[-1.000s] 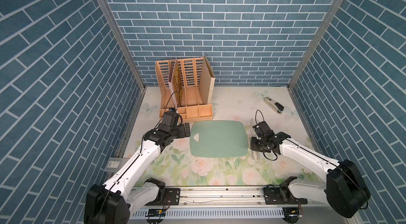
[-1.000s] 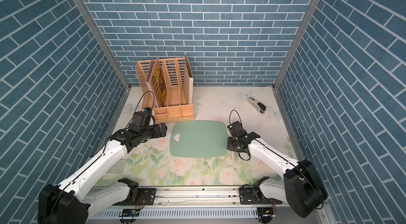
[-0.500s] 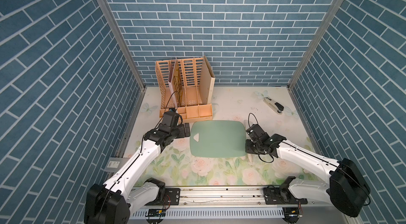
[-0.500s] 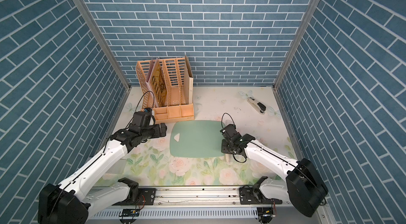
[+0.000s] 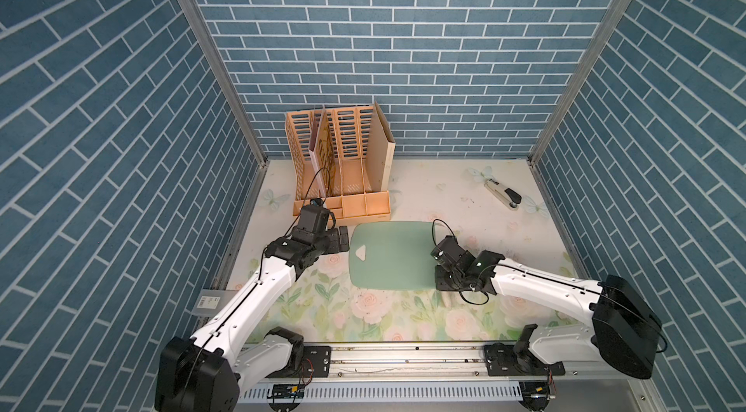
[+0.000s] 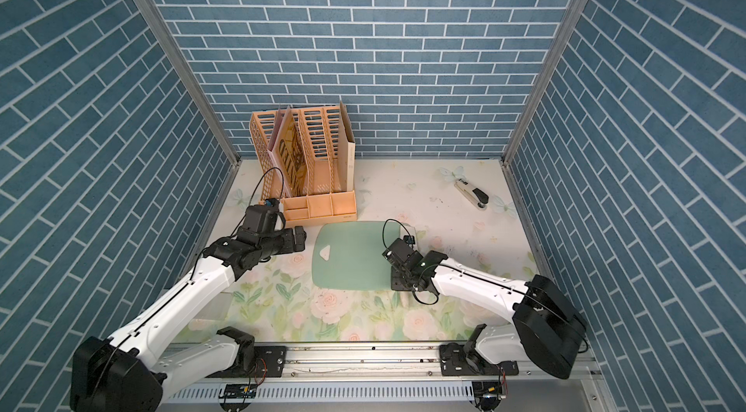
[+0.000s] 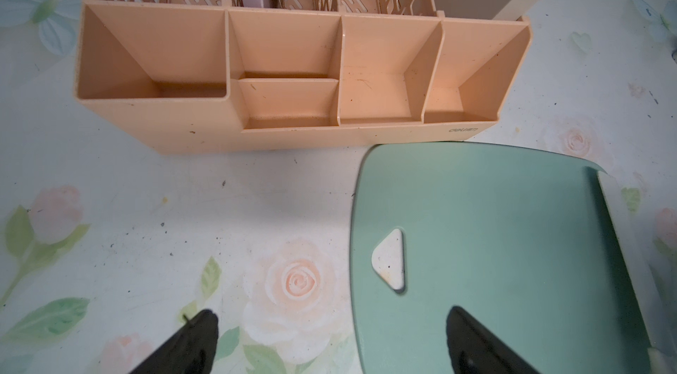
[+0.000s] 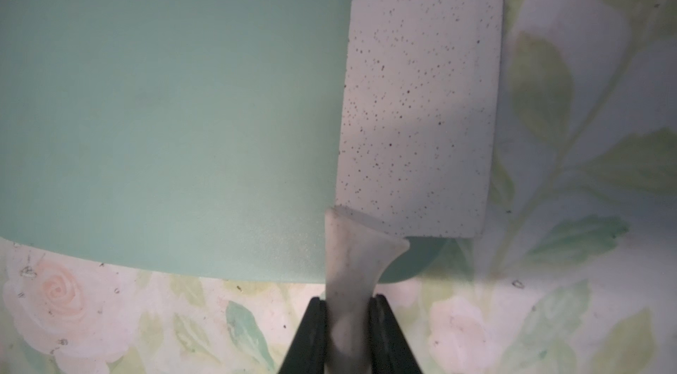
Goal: Align the knife with the edge of the cutting board
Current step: Place the knife at the edge of the cutting board.
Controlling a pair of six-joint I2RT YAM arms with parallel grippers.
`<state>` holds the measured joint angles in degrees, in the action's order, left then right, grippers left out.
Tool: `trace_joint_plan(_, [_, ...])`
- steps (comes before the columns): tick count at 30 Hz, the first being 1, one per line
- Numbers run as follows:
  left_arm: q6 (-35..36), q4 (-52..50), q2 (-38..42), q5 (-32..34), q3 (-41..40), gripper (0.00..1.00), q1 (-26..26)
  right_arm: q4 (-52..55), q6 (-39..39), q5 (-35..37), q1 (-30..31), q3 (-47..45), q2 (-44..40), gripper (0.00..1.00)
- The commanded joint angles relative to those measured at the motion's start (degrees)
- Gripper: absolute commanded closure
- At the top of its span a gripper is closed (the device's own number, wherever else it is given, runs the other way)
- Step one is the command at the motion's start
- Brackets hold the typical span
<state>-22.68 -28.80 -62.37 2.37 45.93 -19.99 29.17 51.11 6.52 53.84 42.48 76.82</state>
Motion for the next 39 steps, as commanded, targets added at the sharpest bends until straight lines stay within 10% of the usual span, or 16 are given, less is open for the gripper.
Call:
trace_joint_plan(1, [-0.3,-0.2,-0.4,0.9,-0.8,0.0,0.3,-1.9,3.4,0.3,1.3,-0.8,1.3,1.0])
trace_joint_plan(39, [-0.8,-1.9,-3.5,3.7,0.1,0.0,0.3,-1.1,8.7,4.6,7.7,-3.1,3.5,1.0])
